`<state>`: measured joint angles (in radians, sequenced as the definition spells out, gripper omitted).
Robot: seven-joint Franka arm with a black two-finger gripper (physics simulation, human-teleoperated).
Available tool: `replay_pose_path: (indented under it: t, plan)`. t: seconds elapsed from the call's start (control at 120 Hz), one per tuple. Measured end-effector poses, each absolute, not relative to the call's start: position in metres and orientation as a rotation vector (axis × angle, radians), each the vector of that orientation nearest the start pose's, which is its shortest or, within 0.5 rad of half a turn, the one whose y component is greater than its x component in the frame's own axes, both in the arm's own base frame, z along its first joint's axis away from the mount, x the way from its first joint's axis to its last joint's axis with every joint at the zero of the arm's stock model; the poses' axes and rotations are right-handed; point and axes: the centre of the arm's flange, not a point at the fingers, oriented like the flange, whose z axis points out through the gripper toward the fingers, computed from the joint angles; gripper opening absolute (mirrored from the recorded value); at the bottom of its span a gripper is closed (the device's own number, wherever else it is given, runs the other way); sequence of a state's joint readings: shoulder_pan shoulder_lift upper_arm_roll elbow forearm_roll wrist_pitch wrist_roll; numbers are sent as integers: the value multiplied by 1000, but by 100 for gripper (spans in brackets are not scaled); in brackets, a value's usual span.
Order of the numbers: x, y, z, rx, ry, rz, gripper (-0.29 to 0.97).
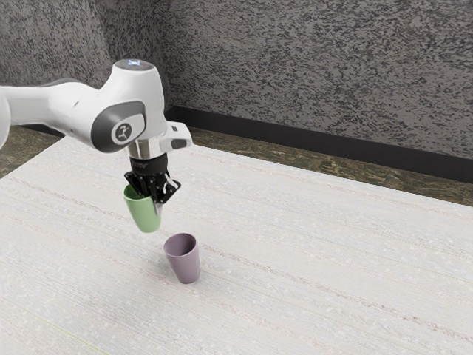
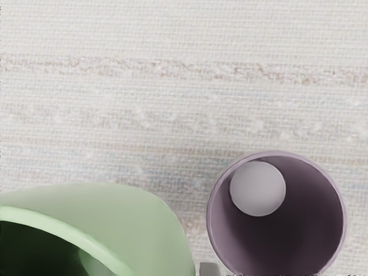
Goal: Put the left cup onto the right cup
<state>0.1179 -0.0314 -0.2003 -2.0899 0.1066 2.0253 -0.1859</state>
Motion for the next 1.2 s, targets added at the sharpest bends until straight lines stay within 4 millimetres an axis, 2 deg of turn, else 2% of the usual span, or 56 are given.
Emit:
replay_pose_path:
  t: [0.367,0.867,1.2]
  plan:
    - [540,-51,442,-3023,-73,10,-10]
    - [551,-68,438,-3022,-59,9,-10]
    - [551,-77,435,-3022,-70,12,-10]
